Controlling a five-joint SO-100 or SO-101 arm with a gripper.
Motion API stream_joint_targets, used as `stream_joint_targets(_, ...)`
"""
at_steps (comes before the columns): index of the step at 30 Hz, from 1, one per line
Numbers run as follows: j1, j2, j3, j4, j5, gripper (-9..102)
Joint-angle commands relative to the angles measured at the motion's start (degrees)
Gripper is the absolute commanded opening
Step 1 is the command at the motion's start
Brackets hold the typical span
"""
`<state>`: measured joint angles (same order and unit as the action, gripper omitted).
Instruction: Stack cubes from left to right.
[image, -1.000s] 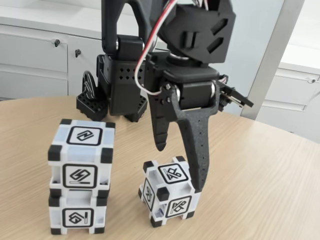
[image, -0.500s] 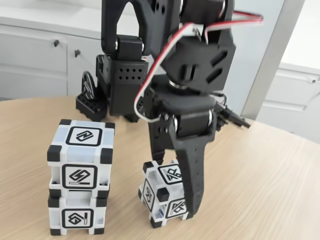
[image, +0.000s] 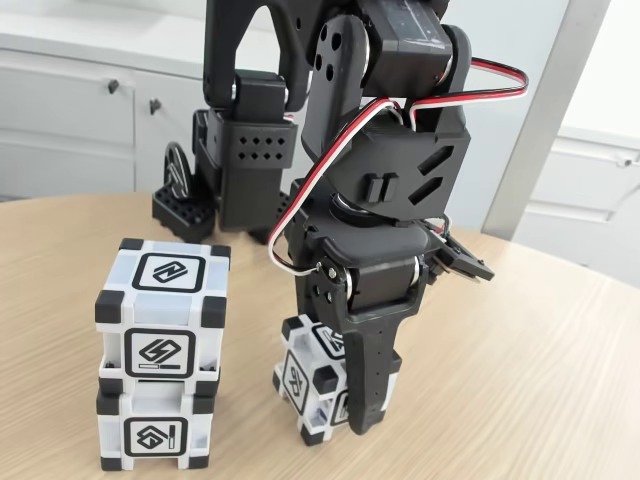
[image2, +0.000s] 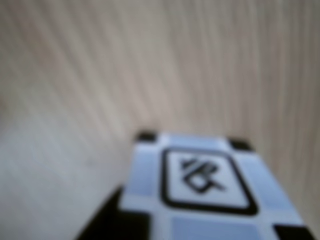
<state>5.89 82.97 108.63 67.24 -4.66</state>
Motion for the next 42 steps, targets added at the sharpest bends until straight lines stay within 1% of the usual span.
stream_joint_targets(1, 0.70, 0.18, -1.05, 0.35, 0.53, 22)
stream_joint_targets(6, 0.70, 1.14, -1.05, 1.32, 0.62, 18)
stream_joint_targets(16, 0.79, 2.72, -1.23, 1.49, 1.76, 17)
stream_joint_targets(28, 0.79, 30.32, -1.23, 1.58, 6.94, 17)
stream_joint_targets(42, 0.97, 52.03, -1.23, 1.58, 8.61, 17)
